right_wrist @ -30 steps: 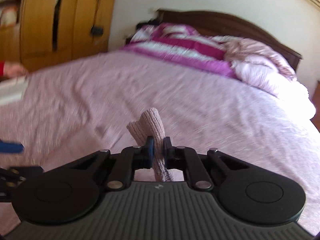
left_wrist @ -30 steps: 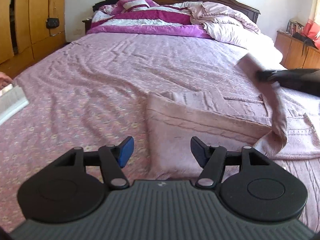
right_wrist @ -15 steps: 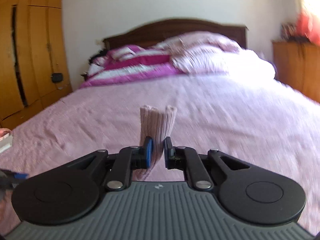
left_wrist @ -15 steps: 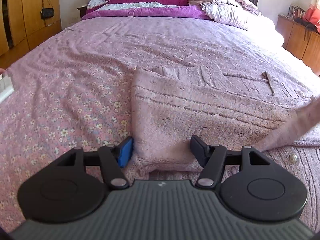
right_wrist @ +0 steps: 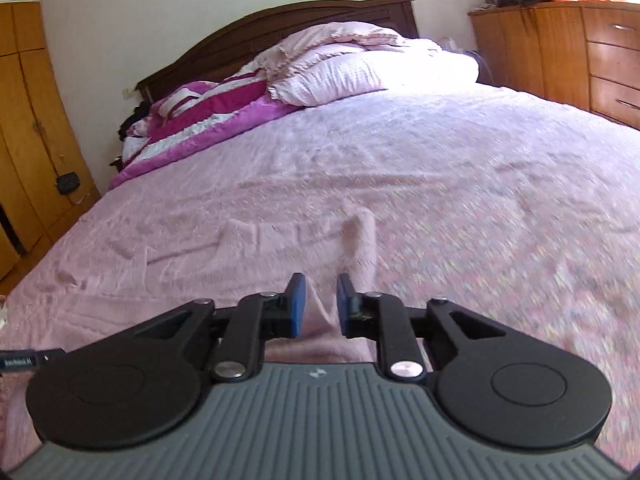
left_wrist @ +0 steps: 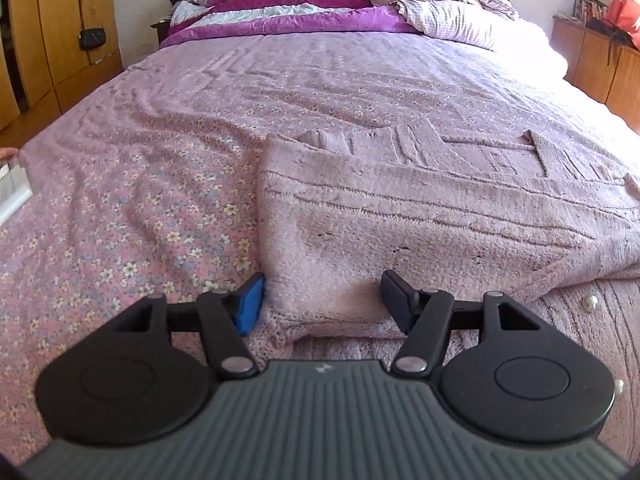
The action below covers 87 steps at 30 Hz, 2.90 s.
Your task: Fold small clothes
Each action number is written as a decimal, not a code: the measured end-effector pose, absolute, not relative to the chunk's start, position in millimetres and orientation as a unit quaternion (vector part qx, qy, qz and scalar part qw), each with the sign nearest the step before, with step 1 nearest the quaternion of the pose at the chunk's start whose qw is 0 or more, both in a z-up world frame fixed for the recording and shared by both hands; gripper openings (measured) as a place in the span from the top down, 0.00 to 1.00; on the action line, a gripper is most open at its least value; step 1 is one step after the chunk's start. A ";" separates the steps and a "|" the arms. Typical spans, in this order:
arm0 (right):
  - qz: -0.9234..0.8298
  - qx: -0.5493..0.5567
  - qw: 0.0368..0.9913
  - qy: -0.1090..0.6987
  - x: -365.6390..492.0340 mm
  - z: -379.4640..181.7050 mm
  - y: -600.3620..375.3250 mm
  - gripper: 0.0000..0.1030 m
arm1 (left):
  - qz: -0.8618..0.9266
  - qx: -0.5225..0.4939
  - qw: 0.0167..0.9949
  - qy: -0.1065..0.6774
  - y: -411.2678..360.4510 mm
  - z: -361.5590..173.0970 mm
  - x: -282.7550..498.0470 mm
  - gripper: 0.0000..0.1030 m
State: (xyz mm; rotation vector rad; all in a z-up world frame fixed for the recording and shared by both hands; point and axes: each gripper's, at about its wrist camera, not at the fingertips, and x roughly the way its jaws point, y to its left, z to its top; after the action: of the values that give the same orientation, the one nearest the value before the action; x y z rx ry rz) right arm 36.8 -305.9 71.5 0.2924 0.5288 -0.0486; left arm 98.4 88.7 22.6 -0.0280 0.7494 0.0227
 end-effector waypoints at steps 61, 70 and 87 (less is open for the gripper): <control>-0.012 -0.091 0.924 0.371 134.0 78.0 -264.0 0.93 | 0.015 0.018 0.959 0.282 56.5 14.8 129.4 0.36; -0.028 0.004 0.928 0.371 134.5 40.3 -288.1 0.71 | 0.017 0.015 0.957 0.288 60.8 13.2 131.9 0.33; 0.009 0.063 0.943 0.327 -2.0 88.2 -273.1 0.52 | 0.010 0.030 0.943 0.331 53.1 56.3 50.1 0.34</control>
State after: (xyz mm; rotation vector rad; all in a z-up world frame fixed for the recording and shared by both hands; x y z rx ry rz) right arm -2.0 -273.1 88.2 0.1293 0.6663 0.0186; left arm 50.1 53.1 56.3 0.0606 0.6748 0.0198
